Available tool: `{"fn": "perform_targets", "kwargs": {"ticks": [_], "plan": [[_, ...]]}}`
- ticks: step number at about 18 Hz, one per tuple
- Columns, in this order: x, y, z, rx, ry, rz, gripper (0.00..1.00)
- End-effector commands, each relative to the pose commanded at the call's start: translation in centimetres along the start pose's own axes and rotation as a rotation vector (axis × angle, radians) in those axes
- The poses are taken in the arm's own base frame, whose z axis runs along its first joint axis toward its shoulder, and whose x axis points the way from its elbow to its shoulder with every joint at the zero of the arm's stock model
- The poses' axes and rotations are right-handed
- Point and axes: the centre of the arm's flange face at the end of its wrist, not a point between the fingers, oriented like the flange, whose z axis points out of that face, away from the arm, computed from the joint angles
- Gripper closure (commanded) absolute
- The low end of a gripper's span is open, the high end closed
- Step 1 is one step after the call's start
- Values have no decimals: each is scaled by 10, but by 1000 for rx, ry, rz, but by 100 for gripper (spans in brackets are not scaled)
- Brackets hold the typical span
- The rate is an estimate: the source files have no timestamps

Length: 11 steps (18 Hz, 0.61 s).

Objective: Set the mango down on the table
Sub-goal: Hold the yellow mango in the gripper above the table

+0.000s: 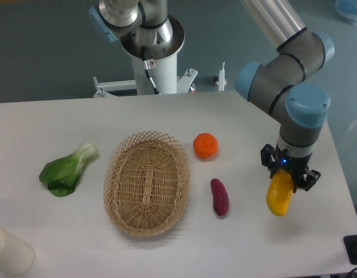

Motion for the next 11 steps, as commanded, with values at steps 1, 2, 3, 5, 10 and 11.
{"fn": "perform_targets", "kwargs": {"ticks": [1,2,3,5,10,11], "plan": [[1,0,2,0,3,-2,69],[3,1,3,0,2,0,69],[3,1,3,0,0,0,69],[4,0,3,0,0,2,68],[13,3,15,-9,25,0,67],[19,5,19,-18,37,3,67]]}}
